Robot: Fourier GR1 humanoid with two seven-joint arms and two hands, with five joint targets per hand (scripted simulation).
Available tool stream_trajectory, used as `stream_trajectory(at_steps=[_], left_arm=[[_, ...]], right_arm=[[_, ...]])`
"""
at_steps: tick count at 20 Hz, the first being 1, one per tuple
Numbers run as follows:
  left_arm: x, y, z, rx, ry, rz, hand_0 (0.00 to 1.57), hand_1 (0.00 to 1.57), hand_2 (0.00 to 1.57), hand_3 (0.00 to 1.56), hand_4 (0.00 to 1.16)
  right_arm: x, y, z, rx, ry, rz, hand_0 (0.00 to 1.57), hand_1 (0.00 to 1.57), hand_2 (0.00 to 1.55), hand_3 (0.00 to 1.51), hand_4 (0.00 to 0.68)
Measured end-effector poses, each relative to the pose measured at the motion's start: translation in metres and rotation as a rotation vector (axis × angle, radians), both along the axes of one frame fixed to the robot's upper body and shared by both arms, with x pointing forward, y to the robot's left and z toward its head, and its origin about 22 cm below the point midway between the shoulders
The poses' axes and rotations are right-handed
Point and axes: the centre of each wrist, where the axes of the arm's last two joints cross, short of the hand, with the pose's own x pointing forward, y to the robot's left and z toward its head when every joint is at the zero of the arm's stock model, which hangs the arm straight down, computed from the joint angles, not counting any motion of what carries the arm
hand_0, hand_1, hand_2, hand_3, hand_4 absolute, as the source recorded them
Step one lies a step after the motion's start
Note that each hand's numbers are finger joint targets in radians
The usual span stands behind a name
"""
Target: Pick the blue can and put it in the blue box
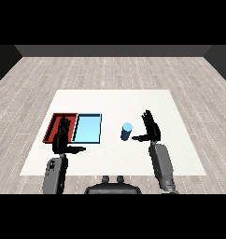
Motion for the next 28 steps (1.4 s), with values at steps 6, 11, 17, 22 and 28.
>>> stream_trajectory(at_steps=[6,11,17,22,28], left_arm=[[-0.004,-0.005,-0.006,-0.009,-0.001,0.006,0.00,0.00,0.00,0.00,0.00],[0.005,0.004,0.003,-0.009,-0.010,0.011,0.00,0.00,0.00,0.00,0.00],[0.005,0.005,-0.003,-0.012,-0.006,0.006,0.00,0.00,0.00,0.00,0.00],[0.003,0.009,0.000,-0.012,-0.007,0.012,0.00,0.00,0.00,0.00,0.00],[0.000,0.004,0.003,-0.013,-0.005,0.011,0.00,0.00,0.00,0.00,0.00]], right_arm=[[0.007,0.013,-0.015,0.055,0.031,-0.012,0.00,0.00,0.00,0.00,0.000],[0.006,0.024,-0.028,0.087,0.060,-0.018,0.00,0.00,0.00,0.00,0.000],[0.004,0.038,-0.047,0.121,0.089,-0.012,0.00,0.00,0.00,0.00,0.000],[0.006,0.040,-0.060,0.132,0.108,-0.011,0.00,0.00,0.00,0.00,0.000],[0.017,0.048,-0.065,0.143,0.131,-0.010,0.00,0.00,0.00,0.00,0.000]])
